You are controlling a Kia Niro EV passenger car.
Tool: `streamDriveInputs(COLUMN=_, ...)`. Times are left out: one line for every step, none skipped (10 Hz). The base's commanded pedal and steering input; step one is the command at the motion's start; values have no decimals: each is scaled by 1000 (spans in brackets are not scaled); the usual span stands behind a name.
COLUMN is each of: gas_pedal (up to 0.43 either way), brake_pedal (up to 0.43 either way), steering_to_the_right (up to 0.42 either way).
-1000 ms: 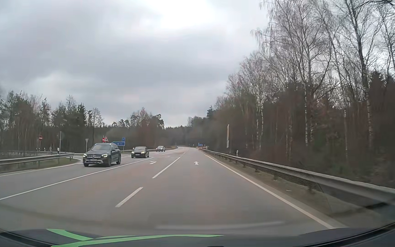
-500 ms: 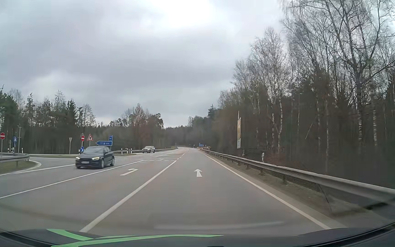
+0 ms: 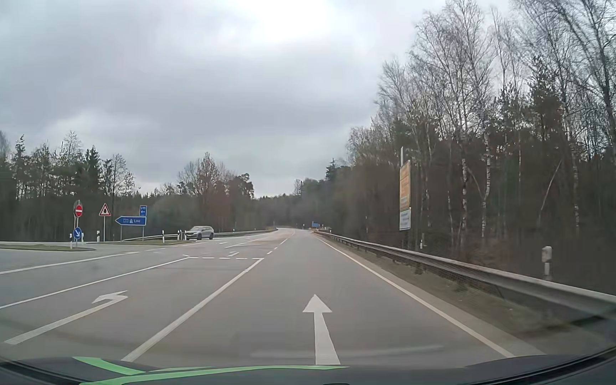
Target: Follow the waypoints while adhering to traffic rules and regulations
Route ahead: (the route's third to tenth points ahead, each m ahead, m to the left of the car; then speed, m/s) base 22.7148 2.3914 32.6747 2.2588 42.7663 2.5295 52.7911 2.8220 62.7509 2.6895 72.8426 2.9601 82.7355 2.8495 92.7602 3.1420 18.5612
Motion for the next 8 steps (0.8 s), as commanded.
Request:
streamDriveInputs(gas_pedal=209, brake_pedal=0, steering_to_the_right=0)
streamDriveInputs(gas_pedal=209, brake_pedal=0, steering_to_the_right=0)
streamDriveInputs(gas_pedal=209, brake_pedal=0, steering_to_the_right=0)
streamDriveInputs(gas_pedal=209, brake_pedal=0, steering_to_the_right=0)
streamDriveInputs(gas_pedal=209, brake_pedal=0, steering_to_the_right=0)
streamDriveInputs(gas_pedal=209, brake_pedal=0, steering_to_the_right=0)
streamDriveInputs(gas_pedal=209, brake_pedal=0, steering_to_the_right=0)
streamDriveInputs(gas_pedal=209, brake_pedal=0, steering_to_the_right=0)
